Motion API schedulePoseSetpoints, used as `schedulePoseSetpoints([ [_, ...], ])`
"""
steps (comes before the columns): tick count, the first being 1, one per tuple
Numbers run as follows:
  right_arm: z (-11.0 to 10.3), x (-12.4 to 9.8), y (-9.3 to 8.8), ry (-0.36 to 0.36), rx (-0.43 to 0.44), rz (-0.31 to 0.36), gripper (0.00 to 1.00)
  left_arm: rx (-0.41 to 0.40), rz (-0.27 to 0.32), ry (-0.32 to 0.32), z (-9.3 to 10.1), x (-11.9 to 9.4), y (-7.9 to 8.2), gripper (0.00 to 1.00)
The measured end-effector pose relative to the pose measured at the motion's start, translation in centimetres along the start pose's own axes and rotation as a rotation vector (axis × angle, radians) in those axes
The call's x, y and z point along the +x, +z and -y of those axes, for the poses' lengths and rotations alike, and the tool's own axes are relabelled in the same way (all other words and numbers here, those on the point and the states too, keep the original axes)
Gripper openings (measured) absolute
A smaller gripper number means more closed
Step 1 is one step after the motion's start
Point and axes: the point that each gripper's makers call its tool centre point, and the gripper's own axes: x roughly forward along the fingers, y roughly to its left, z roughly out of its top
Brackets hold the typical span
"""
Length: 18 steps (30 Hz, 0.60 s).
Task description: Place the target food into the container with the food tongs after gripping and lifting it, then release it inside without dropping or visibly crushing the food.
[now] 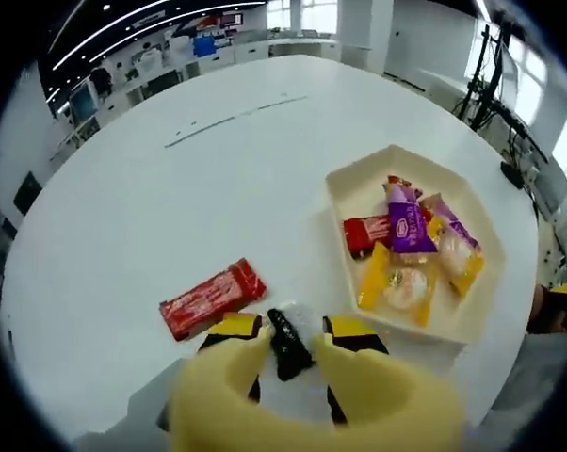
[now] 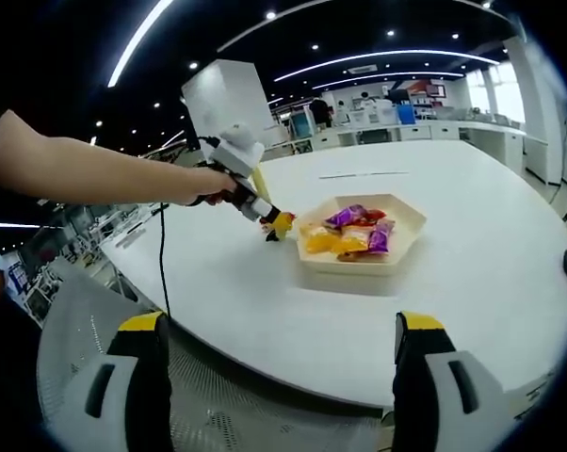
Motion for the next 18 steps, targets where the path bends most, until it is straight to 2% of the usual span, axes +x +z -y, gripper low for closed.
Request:
schedulePoseSetpoints([
  [2, 0.01, -0.01, -0.02, -0.001, 0.001, -0.001, 1.00, 0.038, 0.021, -0.034, 0.21, -0.08, 0.00, 0.22],
  [12, 0.02, -0.03, -0.05, 0.000, 0.002, -0.004, 1.00, 0.015, 0.042, -0.028, -0.03, -0.02, -0.09, 0.22],
  [15, 0.05, -0.02, -0.04, -0.001, 0.002, -0.004, 1.00, 0.076, 0.064, -0.027, 0.23, -0.05, 0.15, 0.19],
  [18, 0.06, -0.04, -0.05, -0.002, 0.003, -0.005, 1.00, 0.083, 0.078, -0.028, 0.25, -0.09, 0.15, 0.18],
])
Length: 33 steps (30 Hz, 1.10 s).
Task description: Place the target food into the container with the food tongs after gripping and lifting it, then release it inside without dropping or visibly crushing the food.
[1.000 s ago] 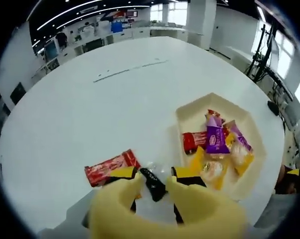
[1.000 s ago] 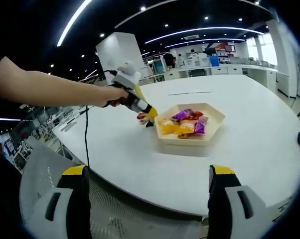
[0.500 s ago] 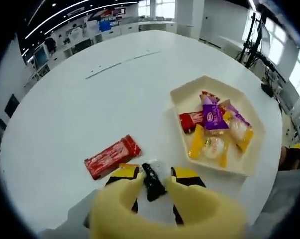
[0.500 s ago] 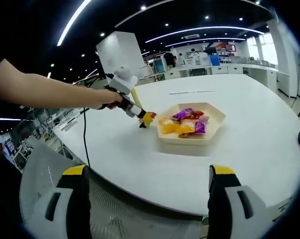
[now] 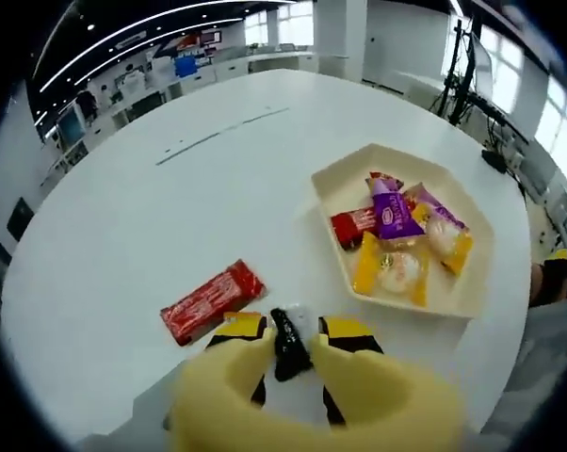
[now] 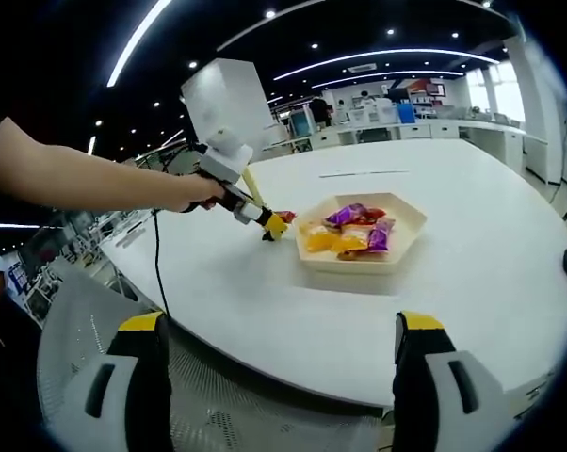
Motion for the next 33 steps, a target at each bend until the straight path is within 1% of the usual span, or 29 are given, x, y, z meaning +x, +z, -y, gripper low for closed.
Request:
schedulePoseSetpoints([
  [2, 0.0, 0.0, 0.0, 0.000, 0.000, -0.001, 1.00, 0.003, 0.011, -0.004, 0.0, -0.2, 0.0, 0.17],
  [8, 0.0, 0.0, 0.0, 0.001, -0.001, -0.002, 1.00, 0.009, 0.017, 0.000, -0.5, -0.5, -0.4, 0.16],
  [12, 0.0, 0.0, -0.1, 0.002, 0.000, -0.005, 1.00, 0.018, 0.022, -0.006, -0.5, -0.6, -0.3, 0.15],
  [22, 0.0, 0.0, -0.1, 0.000, 0.000, -0.007, 1.00, 0.024, 0.057, -0.018, -0.1, -1.4, 1.2, 0.15],
  [31, 0.0, 0.1, -0.1, 0.000, -0.003, -0.008, 1.00, 0.027, 0.078, 0.001, -1.3, -3.0, 1.9, 0.16],
  [32, 0.0, 0.1, -0.1, 0.000, -0.003, -0.007, 1.00, 0.032, 0.082, 0.011, -1.5, -3.2, 2.0, 0.16],
  [33, 0.0, 0.0, -0.1, 0.000, -0.003, -0.008, 1.00, 0.024, 0.083, 0.006, -1.6, -3.3, 2.0, 0.16],
])
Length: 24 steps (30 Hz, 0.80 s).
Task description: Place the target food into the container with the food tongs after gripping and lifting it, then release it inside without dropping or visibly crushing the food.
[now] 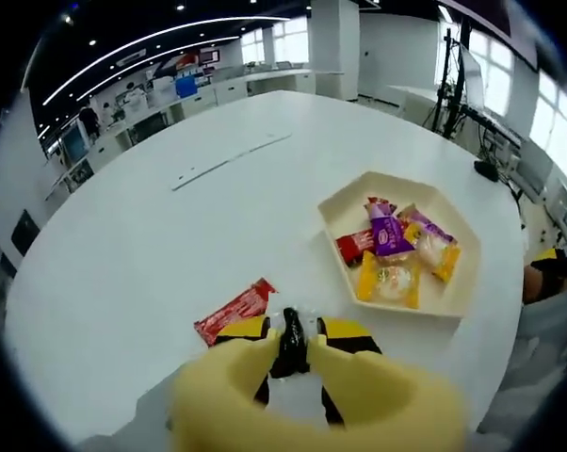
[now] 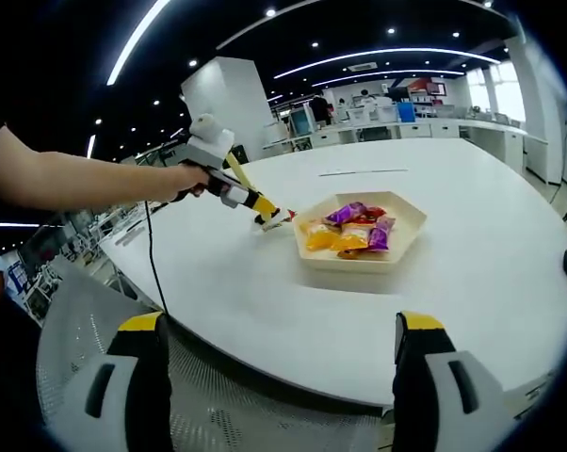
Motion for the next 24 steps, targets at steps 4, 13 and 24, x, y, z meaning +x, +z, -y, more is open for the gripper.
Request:
schedulePoseSetpoints([
  [4, 0.0, 0.0, 0.0, 0.000, -0.001, -0.001, 1.00, 0.002, -0.001, -0.004, 0.1, -0.7, 0.4, 0.16],
  [13, 0.0, 0.0, 0.0, 0.001, -0.001, 0.001, 1.00, -0.014, 0.030, 0.001, 0.1, -2.4, 2.1, 0.17],
  [24, -0.1, 0.0, 0.0, 0.006, -0.002, 0.006, 1.00, 0.015, 0.056, 0.010, 0.4, -3.9, 4.5, 0.17],
])
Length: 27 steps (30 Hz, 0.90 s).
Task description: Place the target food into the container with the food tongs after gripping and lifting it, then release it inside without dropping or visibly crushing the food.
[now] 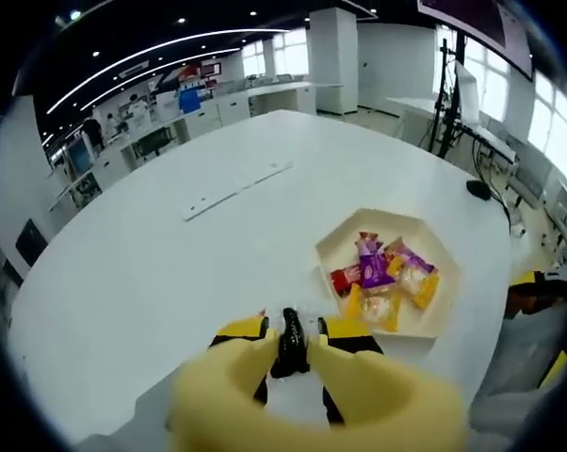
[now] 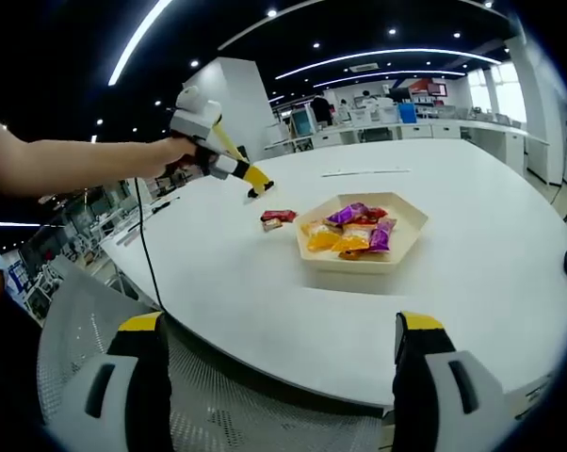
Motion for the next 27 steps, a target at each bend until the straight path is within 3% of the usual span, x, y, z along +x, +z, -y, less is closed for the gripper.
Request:
schedulePoseSetpoints([
  [9, 0.0, 0.0, 0.1, 0.001, 0.001, 0.007, 1.00, 0.009, 0.008, 0.005, 0.7, -0.5, 1.7, 0.17],
  [27, 0.0, -0.1, 0.2, -0.002, 0.005, 0.019, 1.00, 0.052, 0.025, -0.027, 4.2, 0.5, 4.5, 0.18],
])
